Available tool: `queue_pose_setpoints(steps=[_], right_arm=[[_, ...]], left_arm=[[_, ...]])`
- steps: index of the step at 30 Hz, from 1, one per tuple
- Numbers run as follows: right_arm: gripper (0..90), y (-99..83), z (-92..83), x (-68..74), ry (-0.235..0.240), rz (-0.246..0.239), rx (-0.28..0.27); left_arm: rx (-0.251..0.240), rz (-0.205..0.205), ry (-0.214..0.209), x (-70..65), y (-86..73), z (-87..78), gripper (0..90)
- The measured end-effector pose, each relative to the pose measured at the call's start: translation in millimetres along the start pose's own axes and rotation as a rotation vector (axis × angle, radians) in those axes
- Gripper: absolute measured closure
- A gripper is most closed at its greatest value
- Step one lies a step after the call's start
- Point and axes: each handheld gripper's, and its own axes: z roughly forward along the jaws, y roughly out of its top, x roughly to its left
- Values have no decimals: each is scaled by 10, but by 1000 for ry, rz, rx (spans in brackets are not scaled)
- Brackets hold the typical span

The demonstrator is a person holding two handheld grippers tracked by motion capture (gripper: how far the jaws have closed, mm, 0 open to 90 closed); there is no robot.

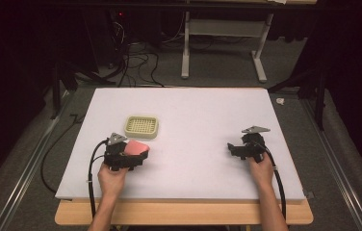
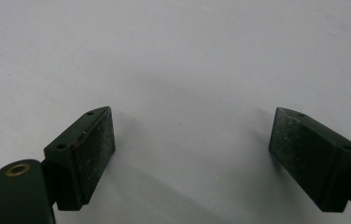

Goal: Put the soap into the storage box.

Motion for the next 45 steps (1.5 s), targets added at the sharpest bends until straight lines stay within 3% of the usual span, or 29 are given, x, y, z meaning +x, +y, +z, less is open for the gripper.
queue_pose_setpoints(steps=[16, 25, 37, 40, 45], right_arm=[[151, 0, 1, -1, 1, 1, 0], [151, 0, 0, 0, 1, 0, 0], [151, 0, 1, 0, 1, 0, 0], [151, 0, 1, 0, 1, 0, 0], [151, 0, 1, -2, 1, 0, 0]], left_arm=[[-6, -24, 50, 59, 110, -160, 139], [-26, -22, 86, 77, 267, -213, 139], [-18, -6, 93, 66, 416, -87, 139], [-23, -23, 77, 81, 434, -76, 139], [-6, -24, 90, 91, 463, -60, 139]])
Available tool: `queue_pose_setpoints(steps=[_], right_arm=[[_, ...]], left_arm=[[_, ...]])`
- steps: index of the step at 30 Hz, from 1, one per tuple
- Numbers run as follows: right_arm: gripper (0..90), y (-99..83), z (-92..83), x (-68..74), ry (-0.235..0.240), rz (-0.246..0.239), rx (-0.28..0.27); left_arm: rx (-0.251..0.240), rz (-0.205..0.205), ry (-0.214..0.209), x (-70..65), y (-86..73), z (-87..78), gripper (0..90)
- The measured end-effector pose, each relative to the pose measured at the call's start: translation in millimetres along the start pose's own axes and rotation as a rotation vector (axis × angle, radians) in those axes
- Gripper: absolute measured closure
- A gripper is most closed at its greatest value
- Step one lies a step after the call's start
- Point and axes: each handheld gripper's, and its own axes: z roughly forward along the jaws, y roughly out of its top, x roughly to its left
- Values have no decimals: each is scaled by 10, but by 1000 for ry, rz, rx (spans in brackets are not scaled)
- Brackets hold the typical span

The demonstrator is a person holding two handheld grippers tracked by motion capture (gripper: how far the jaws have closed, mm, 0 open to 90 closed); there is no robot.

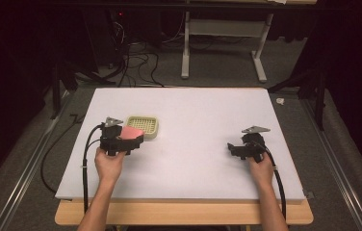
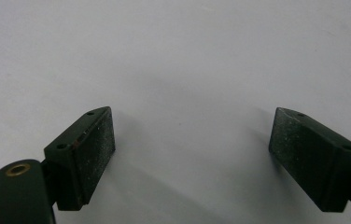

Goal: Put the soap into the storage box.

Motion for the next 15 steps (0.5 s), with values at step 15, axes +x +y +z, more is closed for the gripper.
queue_pose_setpoints(steps=[15], right_arm=[[152, 0, 0, 0, 0, 0, 0]], left_arm=[[23, 15, 14, 0, 169, 87, 139]])
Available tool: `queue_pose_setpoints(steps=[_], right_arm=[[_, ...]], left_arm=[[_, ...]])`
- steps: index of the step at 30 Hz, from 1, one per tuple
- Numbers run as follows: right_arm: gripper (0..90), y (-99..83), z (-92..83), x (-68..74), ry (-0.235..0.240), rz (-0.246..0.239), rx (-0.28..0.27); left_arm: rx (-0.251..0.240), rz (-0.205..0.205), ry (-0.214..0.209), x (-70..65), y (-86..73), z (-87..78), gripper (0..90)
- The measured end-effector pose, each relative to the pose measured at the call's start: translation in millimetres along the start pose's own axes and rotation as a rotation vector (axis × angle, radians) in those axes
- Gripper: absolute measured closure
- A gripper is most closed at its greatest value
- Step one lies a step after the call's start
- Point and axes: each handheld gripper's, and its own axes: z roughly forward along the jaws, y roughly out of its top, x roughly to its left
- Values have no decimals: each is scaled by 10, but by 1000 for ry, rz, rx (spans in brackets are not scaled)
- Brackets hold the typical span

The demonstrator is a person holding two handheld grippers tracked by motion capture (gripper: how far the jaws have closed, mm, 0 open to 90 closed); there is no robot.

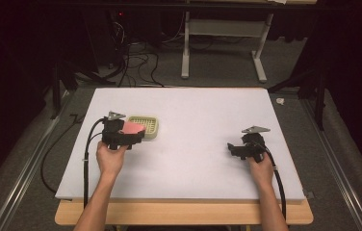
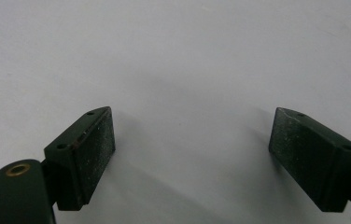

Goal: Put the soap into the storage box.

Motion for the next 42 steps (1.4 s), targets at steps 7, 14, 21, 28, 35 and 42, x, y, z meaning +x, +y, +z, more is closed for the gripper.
queue_pose_setpoints(steps=[7, 14, 21, 28, 35, 42], right_arm=[[152, 0, 0, 1, -1, 0, 0], [151, 0, -1, 1, -1, 0, 0], [152, 0, 0, 0, 0, 0, 0], [152, 0, 0, 0, 0, 0, 0], [153, 0, 0, 1, 1, -1, 0], [153, 0, 0, 1, 1, -1, -1]], left_arm=[[0, -19, -7, 23, 42, 84, 139], [5, -8, -1, 17, 145, 143, 139], [19, 0, 6, 5, 203, 199, 139], [24, 7, 6, -10, 274, 237, 139], [42, 12, 14, -6, 325, 313, 139], [46, 1, 20, 14, 345, 391, 139]])
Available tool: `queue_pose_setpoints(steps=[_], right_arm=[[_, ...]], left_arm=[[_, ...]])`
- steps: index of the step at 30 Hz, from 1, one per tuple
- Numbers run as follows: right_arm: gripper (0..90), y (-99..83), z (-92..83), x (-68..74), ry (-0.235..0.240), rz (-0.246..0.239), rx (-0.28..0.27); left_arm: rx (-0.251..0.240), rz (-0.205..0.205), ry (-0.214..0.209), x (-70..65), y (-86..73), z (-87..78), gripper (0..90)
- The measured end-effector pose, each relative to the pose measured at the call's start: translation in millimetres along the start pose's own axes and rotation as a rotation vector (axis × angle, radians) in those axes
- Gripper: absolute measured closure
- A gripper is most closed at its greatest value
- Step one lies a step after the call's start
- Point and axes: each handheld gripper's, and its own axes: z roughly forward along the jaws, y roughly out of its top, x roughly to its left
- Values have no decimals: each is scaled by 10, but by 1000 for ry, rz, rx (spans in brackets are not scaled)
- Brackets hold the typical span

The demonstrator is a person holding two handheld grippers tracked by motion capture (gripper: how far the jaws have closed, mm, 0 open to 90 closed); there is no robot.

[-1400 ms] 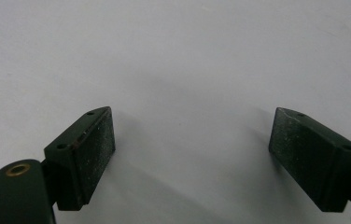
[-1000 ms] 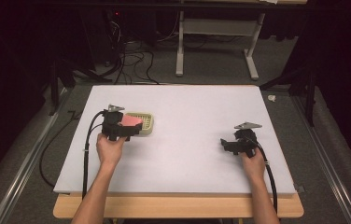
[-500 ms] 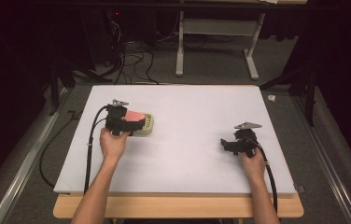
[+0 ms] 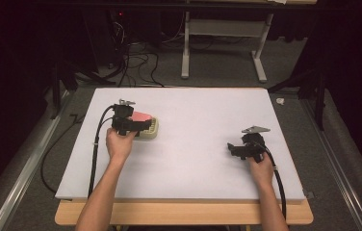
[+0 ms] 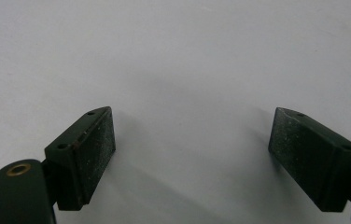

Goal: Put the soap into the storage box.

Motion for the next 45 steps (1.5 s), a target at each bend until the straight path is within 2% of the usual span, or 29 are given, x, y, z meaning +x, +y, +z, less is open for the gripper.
queue_pose_setpoints(steps=[4, 22, 35, 45], right_arm=[[153, 0, 0, 0, -1, 0, 0], [153, 0, 0, 1, 0, 0, 0], [154, 0, 0, 1, 0, 0, 0], [154, 0, 0, 0, -1, 0, 0]], left_arm=[[19, -4, 28, 46, -11, 62, 139], [66, -26, 48, 86, -38, 291, 139], [104, -27, 67, 89, -72, 463, 138], [130, -16, 101, 91, -103, 562, 138]])
